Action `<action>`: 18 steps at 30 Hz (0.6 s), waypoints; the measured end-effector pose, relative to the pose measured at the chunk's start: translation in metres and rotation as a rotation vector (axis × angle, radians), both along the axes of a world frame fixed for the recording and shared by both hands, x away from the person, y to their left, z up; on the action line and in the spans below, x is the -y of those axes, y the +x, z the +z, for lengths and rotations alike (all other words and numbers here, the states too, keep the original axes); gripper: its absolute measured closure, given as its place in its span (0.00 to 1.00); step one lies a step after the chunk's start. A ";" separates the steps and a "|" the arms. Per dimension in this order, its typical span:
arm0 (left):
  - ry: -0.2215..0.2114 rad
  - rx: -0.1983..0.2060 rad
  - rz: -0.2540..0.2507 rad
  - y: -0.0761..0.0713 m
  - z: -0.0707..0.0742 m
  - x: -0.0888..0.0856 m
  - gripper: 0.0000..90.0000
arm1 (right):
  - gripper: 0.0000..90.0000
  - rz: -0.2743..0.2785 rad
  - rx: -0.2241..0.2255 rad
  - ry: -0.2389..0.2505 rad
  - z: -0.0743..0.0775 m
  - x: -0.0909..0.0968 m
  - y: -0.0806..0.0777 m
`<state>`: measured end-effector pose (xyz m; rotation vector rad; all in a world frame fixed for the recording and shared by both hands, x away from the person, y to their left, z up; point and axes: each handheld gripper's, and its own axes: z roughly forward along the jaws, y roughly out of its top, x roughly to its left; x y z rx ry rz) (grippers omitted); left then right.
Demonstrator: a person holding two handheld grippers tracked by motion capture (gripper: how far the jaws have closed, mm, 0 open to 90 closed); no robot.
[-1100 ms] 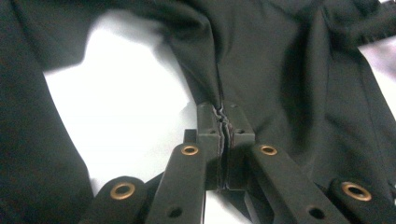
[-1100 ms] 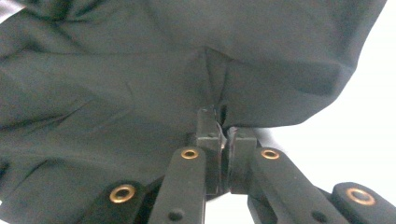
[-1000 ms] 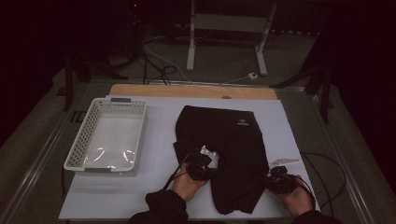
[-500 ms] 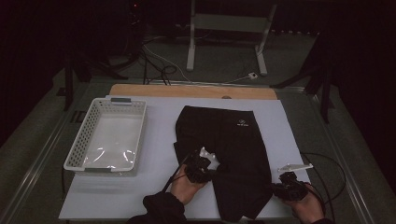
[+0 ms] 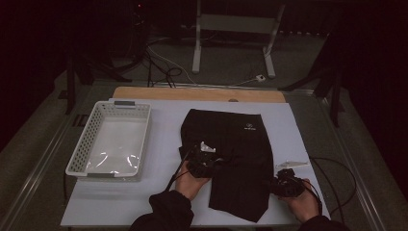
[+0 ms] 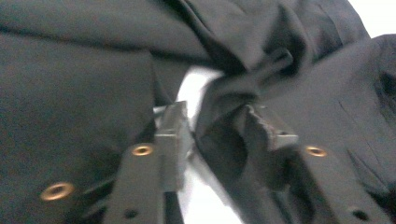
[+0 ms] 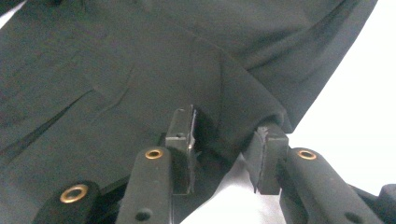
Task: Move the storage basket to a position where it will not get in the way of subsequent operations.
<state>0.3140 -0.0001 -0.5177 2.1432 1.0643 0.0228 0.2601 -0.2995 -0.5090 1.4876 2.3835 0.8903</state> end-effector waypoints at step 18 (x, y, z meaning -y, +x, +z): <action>-0.030 -0.111 -0.216 -0.051 -0.002 0.021 0.98 | 0.98 0.079 -0.083 -0.020 0.004 0.010 -0.022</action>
